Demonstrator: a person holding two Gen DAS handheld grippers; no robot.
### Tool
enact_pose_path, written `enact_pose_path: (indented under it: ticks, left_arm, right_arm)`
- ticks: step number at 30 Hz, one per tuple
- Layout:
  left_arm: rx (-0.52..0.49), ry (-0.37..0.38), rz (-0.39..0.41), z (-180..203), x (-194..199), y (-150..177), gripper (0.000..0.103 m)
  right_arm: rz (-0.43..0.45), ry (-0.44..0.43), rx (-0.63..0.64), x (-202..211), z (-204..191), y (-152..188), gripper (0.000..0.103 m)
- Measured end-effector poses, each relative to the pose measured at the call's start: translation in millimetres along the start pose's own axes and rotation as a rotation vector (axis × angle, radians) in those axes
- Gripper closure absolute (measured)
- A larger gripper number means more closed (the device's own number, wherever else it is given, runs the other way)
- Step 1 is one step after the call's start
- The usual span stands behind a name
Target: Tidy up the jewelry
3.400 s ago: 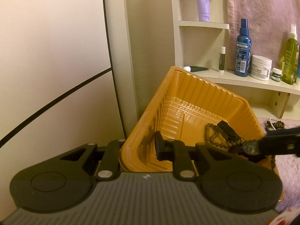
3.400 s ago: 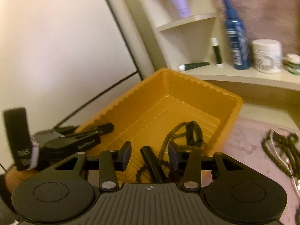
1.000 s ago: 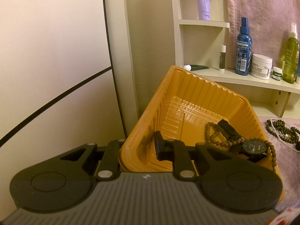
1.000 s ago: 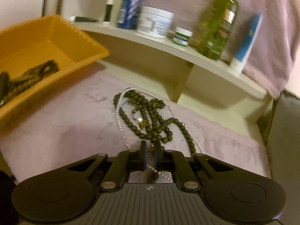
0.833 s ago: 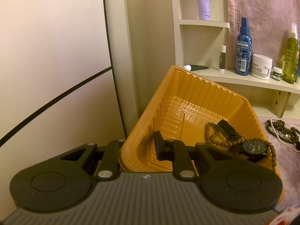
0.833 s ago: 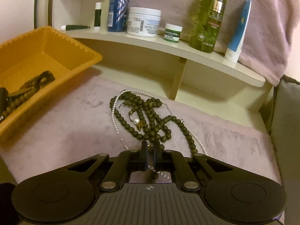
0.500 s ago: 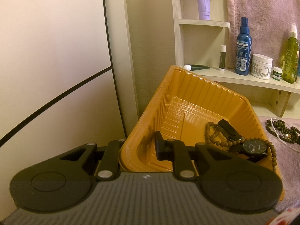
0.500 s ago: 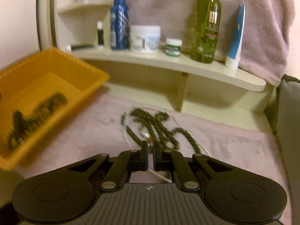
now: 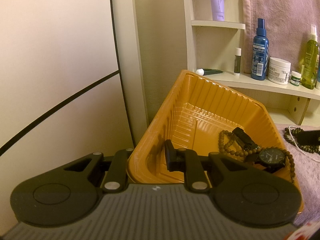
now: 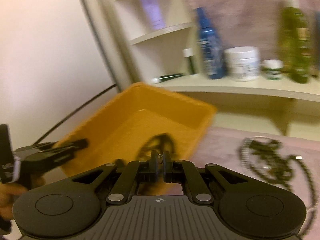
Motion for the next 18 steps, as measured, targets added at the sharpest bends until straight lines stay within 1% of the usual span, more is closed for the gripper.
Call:
enact_pose_path:
  ticks: [5,9,15,17,18]
  left_arm:
    - [0.003,0.003,-0.005,-0.8,-1.0,0.0,0.086]
    - [0.003,0.004,-0.005,-1.4,-1.4,-0.4,0.086]
    - [0.008,0.005,-0.005,-2.1,-1.2,-0.4,0.086]
    - [0.010,0.005,-0.007,-2.3,-1.1,-0.3,0.086]
    - [0.009,0.005,-0.007,-2.1,-1.1,-0.4,0.086]
  right_arm:
    - [-0.029,-0.039,0.050,-29.7,-20.3,-5.9,0.099]
    - [-0.057,-0.036,0.106,-48.4,-28.8,-9.5,0.098]
    - [-0.077,-0.023,0.126,-63.6,-27.7,-10.2,0.098]
    - [-0.071,-0.017,0.128,-63.7,-26.7,-10.4,0.095]
    - [-0.064,-0.020,0.130,-62.3,-26.4,-10.6,0.089]
Point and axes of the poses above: each gripper's, at about its wrist camera, not at the fingertips, and x roughly against the way its jaws point, z to its right, y to its underside, the point moved 1 cm from there along -x, roughly the way its jaws point, and after that the axes turned 13 degrees about x, right-handed, at the moved point
